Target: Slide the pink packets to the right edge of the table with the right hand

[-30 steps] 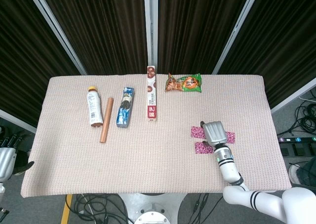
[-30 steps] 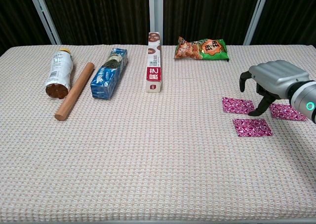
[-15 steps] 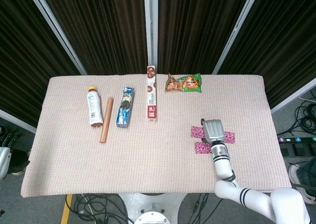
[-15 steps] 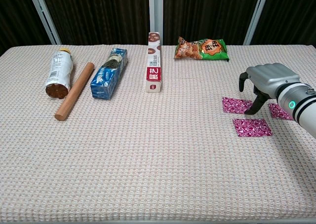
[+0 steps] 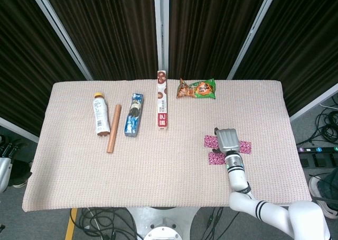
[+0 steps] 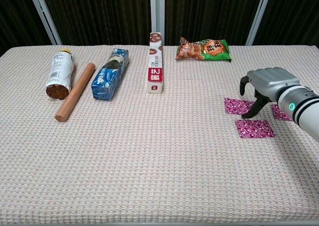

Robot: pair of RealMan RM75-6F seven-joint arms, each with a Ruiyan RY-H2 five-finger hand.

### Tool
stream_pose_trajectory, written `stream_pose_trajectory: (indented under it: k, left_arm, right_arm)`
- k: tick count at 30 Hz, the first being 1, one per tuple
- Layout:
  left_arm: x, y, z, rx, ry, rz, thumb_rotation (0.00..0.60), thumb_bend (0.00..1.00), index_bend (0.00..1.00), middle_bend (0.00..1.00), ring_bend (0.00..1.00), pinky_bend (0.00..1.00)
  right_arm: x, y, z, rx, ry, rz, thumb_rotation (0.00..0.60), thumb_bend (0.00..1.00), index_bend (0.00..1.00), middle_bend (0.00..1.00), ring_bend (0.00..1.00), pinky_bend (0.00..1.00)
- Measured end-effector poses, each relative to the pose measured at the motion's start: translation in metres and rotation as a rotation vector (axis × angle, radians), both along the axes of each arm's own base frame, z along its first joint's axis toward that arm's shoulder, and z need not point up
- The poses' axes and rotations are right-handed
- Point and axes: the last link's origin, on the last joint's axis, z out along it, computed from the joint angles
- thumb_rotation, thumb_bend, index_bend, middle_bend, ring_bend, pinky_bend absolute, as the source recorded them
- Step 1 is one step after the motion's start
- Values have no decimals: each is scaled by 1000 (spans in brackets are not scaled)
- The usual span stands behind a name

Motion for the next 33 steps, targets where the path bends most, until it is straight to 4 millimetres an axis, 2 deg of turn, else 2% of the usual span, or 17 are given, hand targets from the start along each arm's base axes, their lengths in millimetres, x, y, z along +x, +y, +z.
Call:
stream_pose_trajectory:
  k: [12, 24, 33]
  left_arm:
    - [-2, 2, 0, 0, 4, 6, 600, 25, 278, 277, 200, 259]
    - [-2, 3, 0, -2, 7, 7, 600, 25, 278, 277, 200, 259]
    - [-2, 4, 1, -3, 6, 8, 600, 25, 278, 277, 200, 259]
  right_arm:
    - [-3, -3, -4, 21, 4, -30, 417, 0, 366, 1000, 1000, 1000]
    - [-4, -4, -7, 51, 13, -42, 419, 0, 370, 1000, 1000, 1000]
    - [-3, -5, -6, 45, 10, -43, 443, 0, 417, 1000, 1000, 1000]
